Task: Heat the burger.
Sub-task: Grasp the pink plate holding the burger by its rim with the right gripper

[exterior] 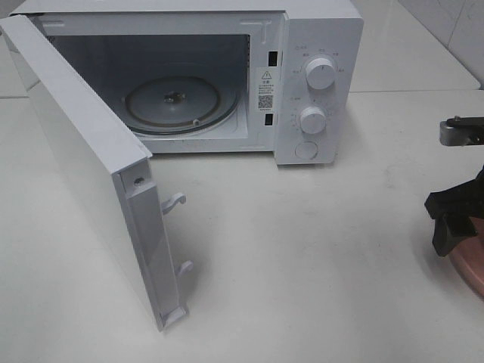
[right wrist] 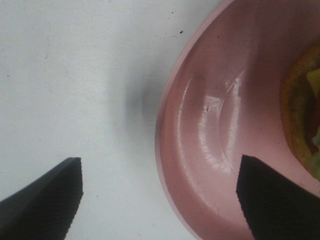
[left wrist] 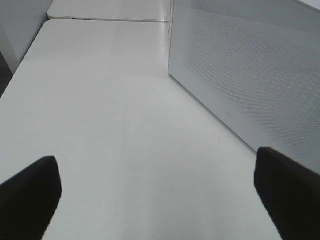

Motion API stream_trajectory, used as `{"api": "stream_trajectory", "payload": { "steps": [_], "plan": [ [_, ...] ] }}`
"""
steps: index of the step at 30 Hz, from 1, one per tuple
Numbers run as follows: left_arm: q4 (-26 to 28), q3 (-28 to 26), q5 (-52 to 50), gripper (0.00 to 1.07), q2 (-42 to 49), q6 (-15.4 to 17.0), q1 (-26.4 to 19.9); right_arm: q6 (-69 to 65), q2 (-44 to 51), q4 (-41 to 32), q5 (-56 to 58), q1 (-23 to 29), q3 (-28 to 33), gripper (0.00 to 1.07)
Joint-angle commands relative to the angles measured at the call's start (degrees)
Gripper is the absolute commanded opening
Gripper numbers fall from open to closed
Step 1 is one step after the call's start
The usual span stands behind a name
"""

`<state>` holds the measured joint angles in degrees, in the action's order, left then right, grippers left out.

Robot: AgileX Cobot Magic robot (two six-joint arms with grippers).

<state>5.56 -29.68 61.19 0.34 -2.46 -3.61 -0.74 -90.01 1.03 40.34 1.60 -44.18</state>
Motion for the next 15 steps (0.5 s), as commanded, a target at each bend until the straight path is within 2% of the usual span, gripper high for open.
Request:
{"api": "stream_trajectory", "payload": {
  "steps": [1,10,15],
  "plan": [
    [0.0,0.1,0.1,0.98,1.0,-0.1,0.2,-0.4,-1.3,0.7,-0.8,-0.2,-0.3,0.80],
    [0.0,0.1,0.1,0.98,1.0,-0.1,0.2,-0.7,-5.3,1.5,-3.7,-0.2,-0.3,0.79],
    [0.0,0.1,0.1,0.98,1.0,-0.1,0.2,-3.2,-8.3,4.4,-5.8,-0.2,-0.3,0.78]
  ]
}}
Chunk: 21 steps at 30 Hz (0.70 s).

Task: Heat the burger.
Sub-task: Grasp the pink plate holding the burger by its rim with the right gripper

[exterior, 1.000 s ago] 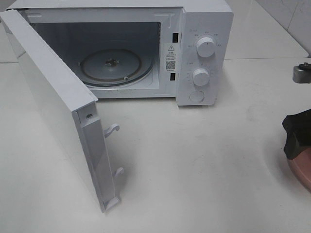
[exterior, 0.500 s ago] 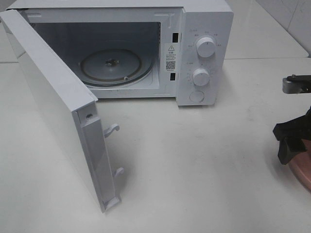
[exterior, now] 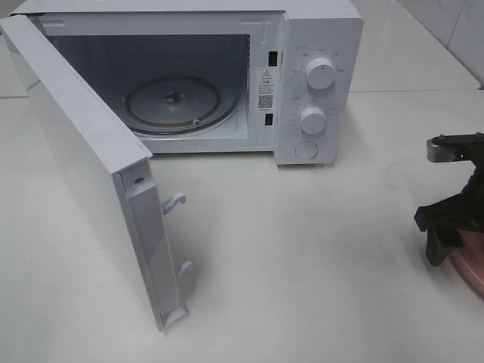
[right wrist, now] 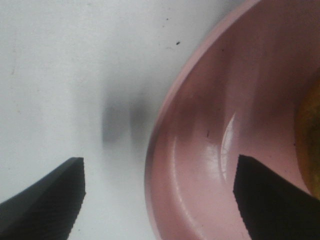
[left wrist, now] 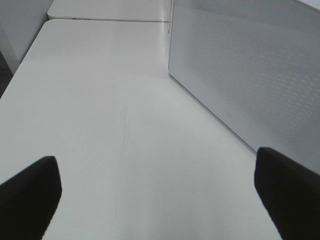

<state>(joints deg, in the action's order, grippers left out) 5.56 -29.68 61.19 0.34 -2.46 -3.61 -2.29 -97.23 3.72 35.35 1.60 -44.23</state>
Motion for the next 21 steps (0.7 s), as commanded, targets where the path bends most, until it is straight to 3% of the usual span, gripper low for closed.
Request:
{"api": "stream_trajectory", "payload": {
  "steps": [1,21],
  "plan": [
    [0.0,0.1,0.1,0.98,1.0,-0.1,0.2,-1.7,-1.1,1.7,-0.9,-0.2,-0.3,0.78],
    [0.0,0.1,0.1,0.98,1.0,-0.1,0.2,-2.2,-5.7,2.1,-4.2,-0.1,0.0,0.76]
  ]
}}
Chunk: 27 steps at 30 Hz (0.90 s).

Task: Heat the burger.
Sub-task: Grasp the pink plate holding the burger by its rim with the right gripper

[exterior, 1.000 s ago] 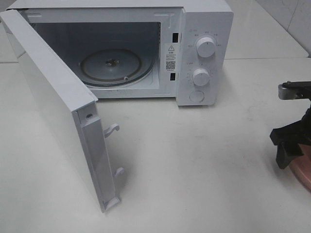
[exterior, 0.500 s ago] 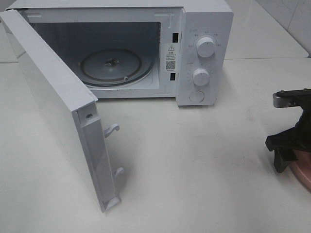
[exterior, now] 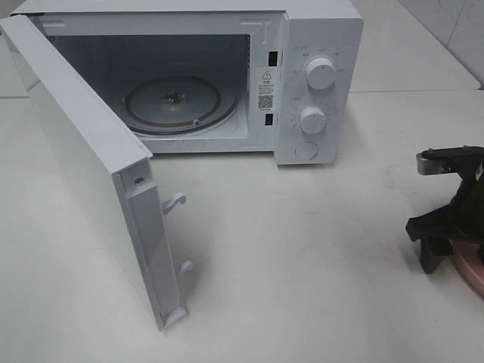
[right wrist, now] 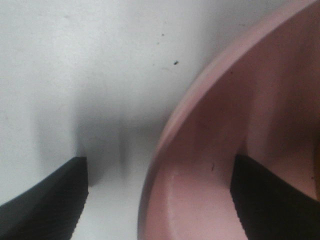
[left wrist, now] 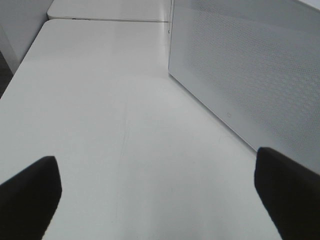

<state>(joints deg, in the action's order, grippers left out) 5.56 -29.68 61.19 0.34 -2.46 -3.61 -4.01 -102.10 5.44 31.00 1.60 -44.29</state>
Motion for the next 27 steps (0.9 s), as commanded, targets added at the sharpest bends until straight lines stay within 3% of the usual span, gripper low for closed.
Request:
{"api": "stream_trajectory", "payload": {
  "steps": [1,4,6,8,9,10,12,14,19,23,27],
  "plan": [
    [0.0,0.1,0.1,0.98,1.0,-0.1,0.2,-0.9,-1.0,0.6,0.1,-0.1,0.1,0.73],
    [0.0,0.1,0.1,0.98,1.0,-0.1,0.2,-1.7,-1.0,1.0,0.1,-0.1,0.1,0.70],
    [0.0,0.1,0.1,0.98,1.0,-0.1,0.2,-6.1,-1.0,5.2,0.6,-0.1,0.1,0.52],
    [0.0,0.1,0.1,0.98,1.0,-0.1,0.2,-7.0,-1.0,6.0,0.7,-0.1,0.1,0.46],
    [0.0,0.1,0.1,0.98,1.0,-0.1,0.2,-8.7,-1.0,7.2,1.0,-0.1,0.1,0.31],
    [0.0,0.1,0.1,0.98,1.0,-0.1,0.2,-8.7,-1.0,7.2,1.0,-0.1,0.1,0.31],
    [0.0,0.1,0.1,0.98,1.0,-0.1,0.2,-9.3,-1.0,7.4,1.7,-0.1,0.1,0.09],
    [0.0,0.1,0.1,0.98,1.0,-0.1,0.2,-9.5,-1.0,7.3,1.7,-0.1,0.3,0.03],
    [0.0,0.1,0.1,0.98,1.0,-0.1,0.2,-14.1,-0.6,8.2,-0.1,0.9,2.2,0.00],
    [0.0,0.1,0.1,0.98,1.0,-0.1,0.2,-23.3,0.3,18.3,3.0,6.5,2.2,0.00],
    [0.0,0.1,0.1,0.98,1.0,-0.1,0.2,-25.8,0.5,20.4,5.1,6.6,2.2,0.00]
  ]
}}
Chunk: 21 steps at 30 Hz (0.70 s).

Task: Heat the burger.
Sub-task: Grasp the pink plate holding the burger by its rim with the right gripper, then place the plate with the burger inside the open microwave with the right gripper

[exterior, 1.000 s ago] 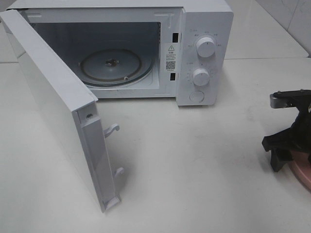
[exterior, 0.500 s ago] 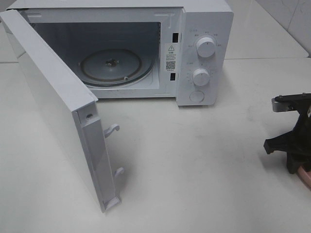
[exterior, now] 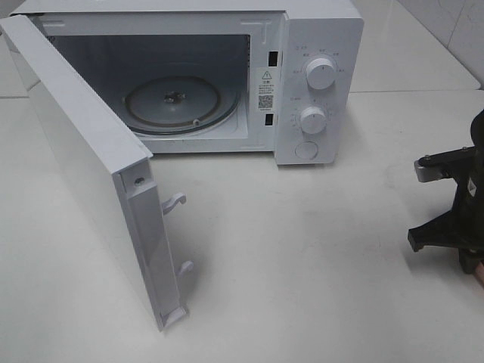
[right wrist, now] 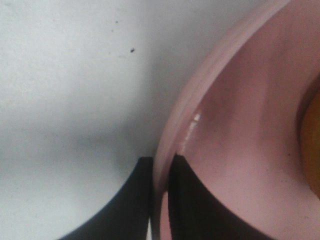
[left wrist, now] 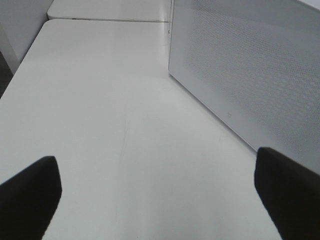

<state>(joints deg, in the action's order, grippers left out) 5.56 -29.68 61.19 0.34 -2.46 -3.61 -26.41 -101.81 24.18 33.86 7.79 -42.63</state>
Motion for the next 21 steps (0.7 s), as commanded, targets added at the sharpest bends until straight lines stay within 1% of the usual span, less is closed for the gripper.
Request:
{"api": "stream_trajectory", "payload": {
  "steps": [1,8,9,13,14,20,21],
  "plan": [
    [0.0,0.1,0.1,0.98,1.0,-0.1,0.2,-3.4,0.5,1.6,2.8,0.4,0.6,0.00],
    [0.0,0.1,0.1,0.98,1.0,-0.1,0.2,-3.4,1.9,1.9,4.3,0.5,0.6,0.00],
    [0.0,0.1,0.1,0.98,1.0,-0.1,0.2,-3.4,2.1,2.4,5.2,1.5,0.6,0.00],
    [0.0,0.1,0.1,0.98,1.0,-0.1,0.2,-3.5,2.1,2.7,6.5,2.8,0.6,0.00],
    [0.0,0.1,0.1,0.98,1.0,-0.1,0.2,-4.5,2.3,4.1,7.6,4.1,0.6,0.00],
    [0.0,0.1,0.1,0.98,1.0,-0.1,0.2,-6.9,3.9,7.2,9.8,6.6,0.8,0.00],
    [0.0,0.1,0.1,0.98,1.0,-0.1,0.2,-8.0,4.6,8.6,11.1,7.6,0.8,0.00]
  ]
}}
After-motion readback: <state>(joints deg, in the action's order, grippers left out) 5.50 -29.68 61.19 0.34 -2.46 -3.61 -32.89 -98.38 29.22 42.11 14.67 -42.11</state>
